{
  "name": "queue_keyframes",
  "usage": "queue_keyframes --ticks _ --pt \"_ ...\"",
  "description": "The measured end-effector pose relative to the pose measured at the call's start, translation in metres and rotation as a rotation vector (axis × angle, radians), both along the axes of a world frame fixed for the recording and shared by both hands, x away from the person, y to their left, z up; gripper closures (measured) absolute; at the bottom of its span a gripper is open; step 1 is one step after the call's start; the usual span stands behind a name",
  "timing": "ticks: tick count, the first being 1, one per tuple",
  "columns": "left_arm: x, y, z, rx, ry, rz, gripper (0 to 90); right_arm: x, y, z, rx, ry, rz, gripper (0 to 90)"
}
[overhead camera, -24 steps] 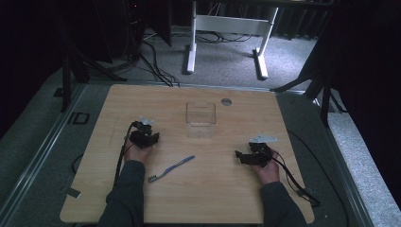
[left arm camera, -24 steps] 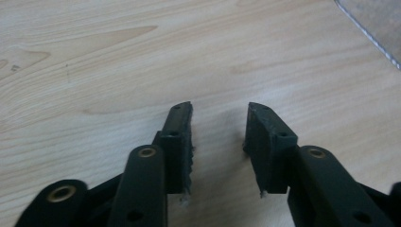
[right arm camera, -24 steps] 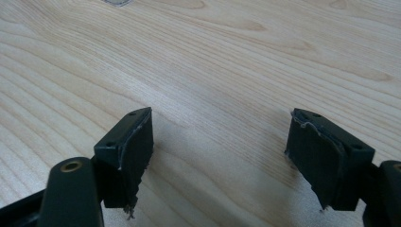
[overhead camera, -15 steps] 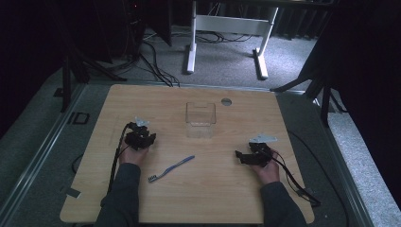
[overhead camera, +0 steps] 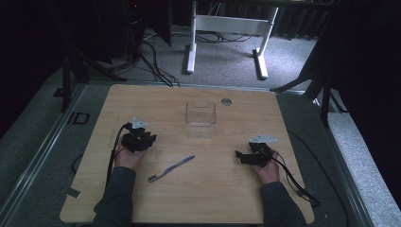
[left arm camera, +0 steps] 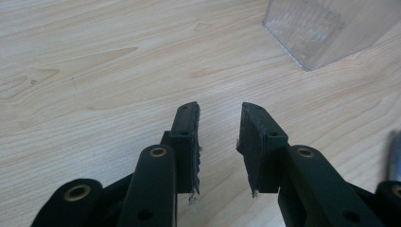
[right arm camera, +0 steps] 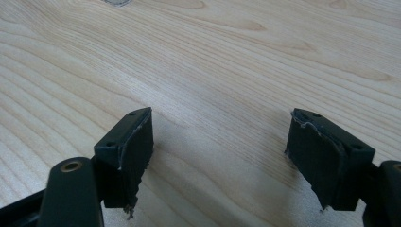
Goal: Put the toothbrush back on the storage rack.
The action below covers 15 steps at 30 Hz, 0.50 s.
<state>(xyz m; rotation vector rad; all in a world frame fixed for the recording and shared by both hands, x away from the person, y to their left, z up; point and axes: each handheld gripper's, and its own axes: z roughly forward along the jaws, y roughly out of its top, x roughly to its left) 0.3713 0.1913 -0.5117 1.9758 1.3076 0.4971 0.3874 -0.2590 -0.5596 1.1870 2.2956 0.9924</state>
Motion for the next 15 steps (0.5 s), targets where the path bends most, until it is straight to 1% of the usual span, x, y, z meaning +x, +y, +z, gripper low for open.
queue_keyframes --ticks 4,6,10,11,12,13,14,15 --pt "-0.0048 0.001 0.0037 0.024 -0.012 -0.009 67.8 0.0 0.0 0.0 0.0 0.0 0.0 23.2" --pt "-0.0057 0.0017 0.0041 0.032 -0.004 -0.02 67.8 0.0 0.0 0.0 0.0 -0.001 0.0 23.3" --pt "-0.0073 0.0027 0.0048 0.029 0.008 -0.033 67.9 0.0001 0.0 0.0 0.0 -0.001 0.0 23.2" --pt "-0.0079 0.0031 0.0052 0.026 0.011 -0.037 67.9 0.0001 0.0 0.0 0.0 -0.001 0.0 23.2" --pt "-0.0091 0.0041 0.0063 0.009 0.017 -0.043 68.7 0.0001 0.0 0.0 0.0 -0.001 0.001 23.3" --pt "-0.0091 0.0041 0.0063 0.009 0.017 -0.043 68.7 0.0001 -0.0001 0.0 0.0 -0.001 0.001 23.2" --pt "-0.0095 0.0051 0.0068 -0.003 0.021 -0.05 68.7 0.0001 0.0 0.0 0.0 -0.001 0.001 23.2" --pt "-0.01 0.007 0.0077 -0.028 0.034 -0.061 68.7 0.0001 0.0 0.0 0.0 -0.001 0.001 23.2"
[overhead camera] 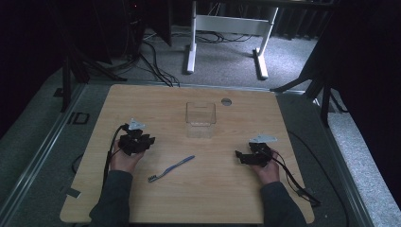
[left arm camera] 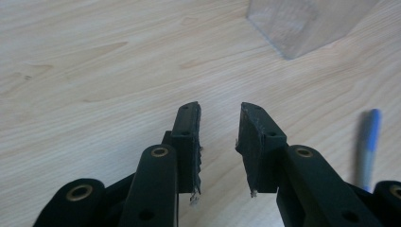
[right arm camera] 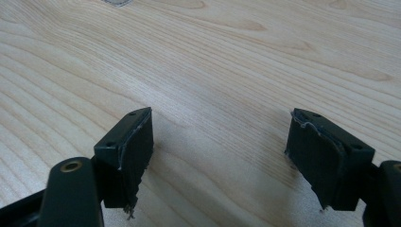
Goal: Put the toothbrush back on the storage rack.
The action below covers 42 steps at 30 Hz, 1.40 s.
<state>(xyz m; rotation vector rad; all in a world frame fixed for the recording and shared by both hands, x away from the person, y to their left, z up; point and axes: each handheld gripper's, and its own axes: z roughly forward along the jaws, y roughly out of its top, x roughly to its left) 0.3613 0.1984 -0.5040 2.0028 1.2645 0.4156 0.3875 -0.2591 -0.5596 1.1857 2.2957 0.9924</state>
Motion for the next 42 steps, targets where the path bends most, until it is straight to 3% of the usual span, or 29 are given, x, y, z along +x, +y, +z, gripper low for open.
queue_keyframes --ticks 10,23,42 --pt "-0.007 -0.002 0.007 -0.014 0.006 -0.036 67.1 0.0 0.0 0.0 0.0 0.0 0.0 23.3" --pt "-0.016 -0.012 0.018 0.022 0.007 -0.108 66.0 0.0 0.0 0.0 0.0 0.0 0.0 23.2" --pt "-0.022 -0.024 0.023 0.051 0.019 -0.179 64.7 0.0 0.0 0.0 0.001 0.0 -0.001 23.2"
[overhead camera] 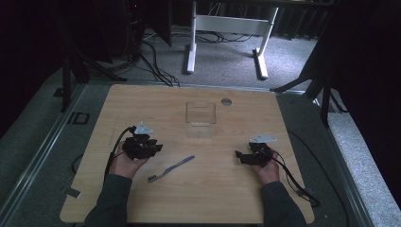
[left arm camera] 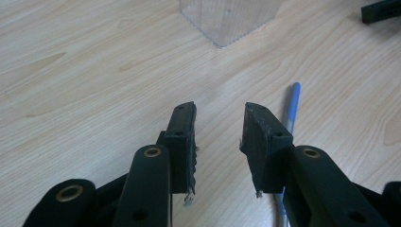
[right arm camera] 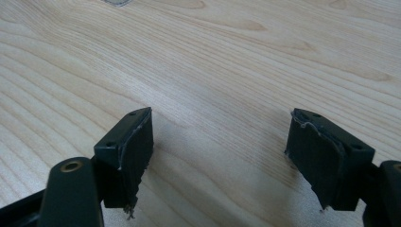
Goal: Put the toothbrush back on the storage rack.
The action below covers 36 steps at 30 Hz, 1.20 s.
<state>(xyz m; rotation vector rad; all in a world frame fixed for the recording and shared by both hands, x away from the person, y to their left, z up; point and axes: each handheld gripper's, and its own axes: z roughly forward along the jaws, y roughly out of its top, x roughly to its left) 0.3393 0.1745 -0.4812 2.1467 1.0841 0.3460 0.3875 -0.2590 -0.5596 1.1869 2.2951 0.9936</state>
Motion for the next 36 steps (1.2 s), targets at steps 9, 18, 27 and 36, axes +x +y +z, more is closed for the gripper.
queue_keyframes --ticks 9,18,27,36 --pt "-0.003 -0.004 0.0 0.02 0.019 -0.027 64.1 0.0 0.0 0.0 0.0 0.0 0.0 23.2" --pt "-0.006 -0.008 0.002 0.033 0.029 -0.047 62.5 0.0 0.0 0.0 -0.001 -0.001 0.0 23.2" --pt "-0.008 -0.013 0.003 0.06 0.047 -0.06 62.2 0.0 0.0 0.0 0.0 -0.001 0.0 23.2" --pt "-0.01 -0.018 0.003 0.094 0.061 -0.066 62.2 0.0 0.0 0.0 0.0 -0.001 0.0 23.2"
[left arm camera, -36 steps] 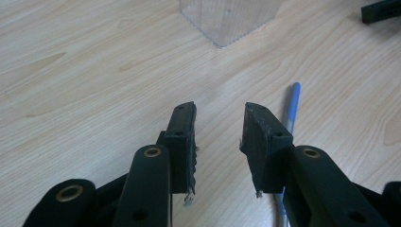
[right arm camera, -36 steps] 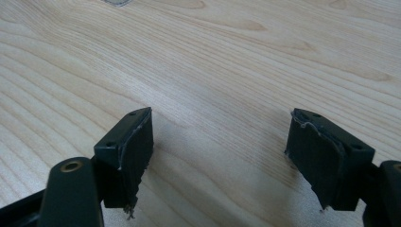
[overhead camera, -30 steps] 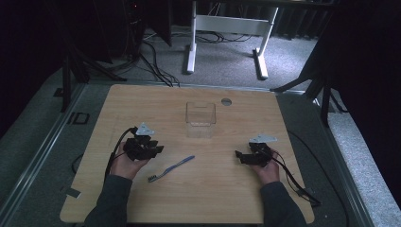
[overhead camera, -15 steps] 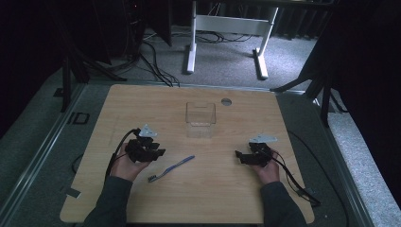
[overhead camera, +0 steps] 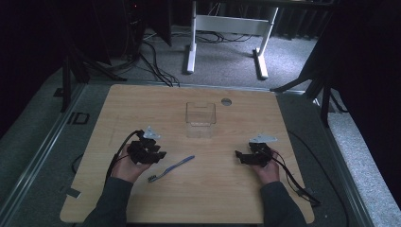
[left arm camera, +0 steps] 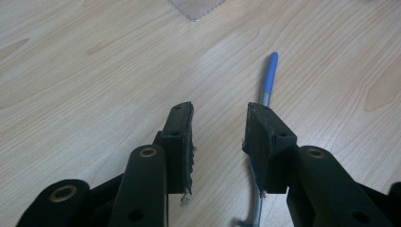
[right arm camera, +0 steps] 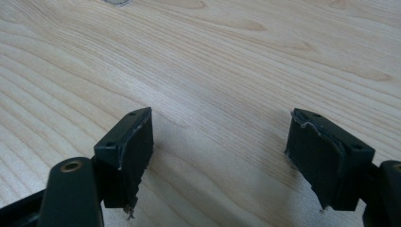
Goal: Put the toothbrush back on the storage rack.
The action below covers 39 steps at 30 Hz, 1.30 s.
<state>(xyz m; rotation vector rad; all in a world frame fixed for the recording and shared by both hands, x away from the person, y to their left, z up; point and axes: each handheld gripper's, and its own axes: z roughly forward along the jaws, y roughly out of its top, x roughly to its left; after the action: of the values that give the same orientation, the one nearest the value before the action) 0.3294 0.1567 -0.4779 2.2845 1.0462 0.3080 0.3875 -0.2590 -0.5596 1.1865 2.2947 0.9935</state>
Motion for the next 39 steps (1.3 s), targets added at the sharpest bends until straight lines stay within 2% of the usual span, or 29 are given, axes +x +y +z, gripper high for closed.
queue_keyframes --ticks 21,39 --pt "-0.002 -0.016 0.0 0.089 0.04 -0.038 61.3 0.0 0.0 0.0 0.0 0.0 0.0 23.2" --pt "0.002 -0.026 -0.004 0.135 0.128 -0.035 61.5 0.0 0.0 0.0 0.001 -0.001 0.0 23.2"
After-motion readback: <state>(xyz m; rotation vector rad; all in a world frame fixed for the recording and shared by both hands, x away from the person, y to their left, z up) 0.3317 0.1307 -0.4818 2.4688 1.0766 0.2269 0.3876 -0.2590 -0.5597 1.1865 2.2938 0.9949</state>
